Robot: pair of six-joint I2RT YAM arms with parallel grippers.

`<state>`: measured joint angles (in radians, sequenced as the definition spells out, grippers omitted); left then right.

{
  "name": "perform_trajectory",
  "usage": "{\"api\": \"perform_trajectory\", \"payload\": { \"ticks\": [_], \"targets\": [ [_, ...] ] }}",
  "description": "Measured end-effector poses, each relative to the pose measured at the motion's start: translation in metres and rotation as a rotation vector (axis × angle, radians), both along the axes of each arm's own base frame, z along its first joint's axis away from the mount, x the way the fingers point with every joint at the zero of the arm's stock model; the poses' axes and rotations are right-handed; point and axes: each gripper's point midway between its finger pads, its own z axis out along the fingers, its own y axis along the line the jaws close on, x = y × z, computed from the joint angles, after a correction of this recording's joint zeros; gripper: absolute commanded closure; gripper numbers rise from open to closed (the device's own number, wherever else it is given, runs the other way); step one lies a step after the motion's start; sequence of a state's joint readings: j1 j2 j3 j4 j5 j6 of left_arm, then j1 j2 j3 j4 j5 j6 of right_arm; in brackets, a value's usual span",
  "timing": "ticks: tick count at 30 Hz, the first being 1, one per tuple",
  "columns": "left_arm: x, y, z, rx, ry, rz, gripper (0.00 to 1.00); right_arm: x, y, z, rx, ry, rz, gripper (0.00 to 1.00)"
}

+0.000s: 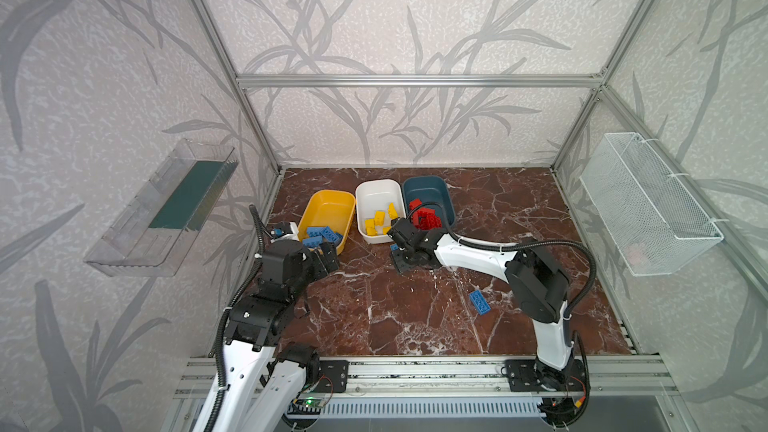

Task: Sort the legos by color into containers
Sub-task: 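Close the right gripper on the flat blue plate and lift it, then carry the blue plate over the yellow tub and open the right gripper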

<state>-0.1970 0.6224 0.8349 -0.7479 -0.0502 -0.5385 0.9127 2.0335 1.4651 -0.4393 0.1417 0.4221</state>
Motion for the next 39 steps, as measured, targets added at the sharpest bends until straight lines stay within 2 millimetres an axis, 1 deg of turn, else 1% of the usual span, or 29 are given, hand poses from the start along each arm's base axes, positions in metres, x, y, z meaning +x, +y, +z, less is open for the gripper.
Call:
{"api": "perform_trajectory", "payload": {
  "ticks": [2,5,9,18,20,27,35,37,39],
  "targets": [
    [0.000,-0.001,0.000,-0.002,0.002,-0.004,0.01,0.003,0.002,-0.004,-0.012,0.001,-0.005,0.40],
    [0.001,-0.002,-0.002,-0.005,0.008,-0.010,0.01,0.008,0.005,-0.011,-0.023,0.000,-0.015,0.44],
    [0.001,-0.004,-0.003,-0.009,0.016,-0.019,0.01,0.010,0.003,-0.022,-0.048,0.007,-0.030,0.49],
    [0.001,-0.006,-0.003,-0.016,0.018,-0.028,0.01,0.015,0.006,-0.031,-0.064,0.015,-0.047,0.56],
    [0.001,-0.006,-0.003,-0.016,0.018,-0.029,0.01,0.015,0.007,-0.031,-0.062,0.015,-0.049,0.58],
    [0.001,-0.006,-0.003,-0.017,0.017,-0.030,0.01,0.015,0.008,-0.030,-0.058,0.018,-0.052,0.71],
    [0.001,-0.005,-0.003,-0.018,0.018,-0.025,0.01,0.014,0.007,-0.030,-0.058,0.020,-0.052,0.74],
    [0.001,-0.004,-0.003,-0.018,0.018,-0.020,0.01,0.008,0.005,-0.029,-0.060,0.025,-0.045,0.74],
    [0.001,-0.003,-0.003,-0.020,0.018,-0.017,0.01,-0.002,0.002,-0.025,-0.060,0.031,-0.031,0.74]
  ]
}}
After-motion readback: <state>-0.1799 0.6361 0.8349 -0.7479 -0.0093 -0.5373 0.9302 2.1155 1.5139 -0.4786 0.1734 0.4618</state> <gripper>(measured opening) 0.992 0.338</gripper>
